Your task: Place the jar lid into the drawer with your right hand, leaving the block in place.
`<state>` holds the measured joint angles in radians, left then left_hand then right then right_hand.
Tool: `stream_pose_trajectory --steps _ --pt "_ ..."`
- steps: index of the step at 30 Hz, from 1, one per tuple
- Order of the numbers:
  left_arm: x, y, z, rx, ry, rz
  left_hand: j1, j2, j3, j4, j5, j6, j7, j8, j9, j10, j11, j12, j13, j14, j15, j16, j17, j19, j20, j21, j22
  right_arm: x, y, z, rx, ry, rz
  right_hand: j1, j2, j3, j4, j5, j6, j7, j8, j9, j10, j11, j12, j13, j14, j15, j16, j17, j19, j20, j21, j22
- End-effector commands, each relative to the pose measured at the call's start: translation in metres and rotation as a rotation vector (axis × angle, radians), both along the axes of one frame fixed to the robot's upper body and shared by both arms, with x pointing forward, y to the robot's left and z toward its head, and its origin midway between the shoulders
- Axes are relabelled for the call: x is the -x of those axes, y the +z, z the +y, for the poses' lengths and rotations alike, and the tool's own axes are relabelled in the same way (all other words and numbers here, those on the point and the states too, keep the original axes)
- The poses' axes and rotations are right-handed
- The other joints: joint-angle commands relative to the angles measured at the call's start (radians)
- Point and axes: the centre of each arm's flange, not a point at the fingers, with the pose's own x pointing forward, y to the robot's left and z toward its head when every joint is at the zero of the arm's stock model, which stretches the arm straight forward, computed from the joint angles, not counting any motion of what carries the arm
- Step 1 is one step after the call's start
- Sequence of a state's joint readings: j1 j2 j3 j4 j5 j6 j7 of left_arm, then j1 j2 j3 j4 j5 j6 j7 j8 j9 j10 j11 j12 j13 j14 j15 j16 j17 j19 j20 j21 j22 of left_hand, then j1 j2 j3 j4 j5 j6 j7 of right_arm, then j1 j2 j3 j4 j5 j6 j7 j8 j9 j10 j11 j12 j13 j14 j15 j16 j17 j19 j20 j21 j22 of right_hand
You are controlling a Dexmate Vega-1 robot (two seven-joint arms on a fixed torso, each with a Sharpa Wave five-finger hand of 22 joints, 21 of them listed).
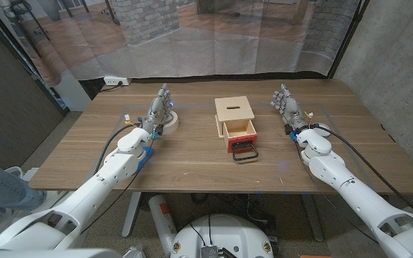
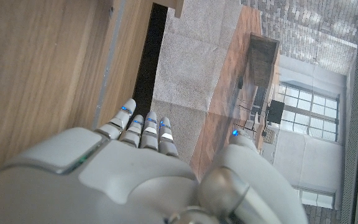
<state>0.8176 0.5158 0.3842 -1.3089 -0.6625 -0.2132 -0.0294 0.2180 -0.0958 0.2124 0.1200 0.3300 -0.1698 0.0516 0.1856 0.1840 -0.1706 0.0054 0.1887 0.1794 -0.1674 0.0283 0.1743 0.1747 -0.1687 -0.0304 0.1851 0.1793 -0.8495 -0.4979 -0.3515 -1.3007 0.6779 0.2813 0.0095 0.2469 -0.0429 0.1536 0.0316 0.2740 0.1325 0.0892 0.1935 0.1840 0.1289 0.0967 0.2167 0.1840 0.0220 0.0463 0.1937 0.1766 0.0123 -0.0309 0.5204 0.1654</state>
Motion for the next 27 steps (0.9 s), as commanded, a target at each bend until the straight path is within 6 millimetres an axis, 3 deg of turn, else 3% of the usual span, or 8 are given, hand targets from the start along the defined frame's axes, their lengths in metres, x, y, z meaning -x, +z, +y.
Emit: stream_pose_trajectory --steps 1,27 --pt "0.002 0.003 -0.012 -0.016 0.001 0.006 0.017 0.004 0.005 -0.005 0.004 -0.028 0.005 0.008 0.002 -0.016 0.009 0.008 0.005 -0.083 0.004 0.008 0.004 -0.106 0.002 0.004 0.001 0.009 0.006 -0.009 0.007 -0.008 -0.018 0.012 -0.001 0.009 -0.005 0.000 0.011 -0.002 0.009 0.004 0.014 -0.001 0.005 0.002 0.010 0.001 0.005 0.003 0.012 -0.021 -0.002 0.005" --pt "0.007 0.010 -0.017 -0.049 0.004 0.001 0.031 0.014 0.007 -0.012 0.007 -0.019 0.002 0.012 0.002 -0.014 0.010 0.010 0.005 -0.082 0.005 0.009 0.004 -0.111 0.005 0.006 0.002 0.028 0.016 -0.020 0.033 -0.042 -0.083 0.034 0.002 0.012 -0.021 -0.008 0.020 -0.005 0.009 0.004 0.033 -0.005 0.009 0.002 0.033 0.003 0.007 0.003 0.031 -0.018 -0.016 0.005"
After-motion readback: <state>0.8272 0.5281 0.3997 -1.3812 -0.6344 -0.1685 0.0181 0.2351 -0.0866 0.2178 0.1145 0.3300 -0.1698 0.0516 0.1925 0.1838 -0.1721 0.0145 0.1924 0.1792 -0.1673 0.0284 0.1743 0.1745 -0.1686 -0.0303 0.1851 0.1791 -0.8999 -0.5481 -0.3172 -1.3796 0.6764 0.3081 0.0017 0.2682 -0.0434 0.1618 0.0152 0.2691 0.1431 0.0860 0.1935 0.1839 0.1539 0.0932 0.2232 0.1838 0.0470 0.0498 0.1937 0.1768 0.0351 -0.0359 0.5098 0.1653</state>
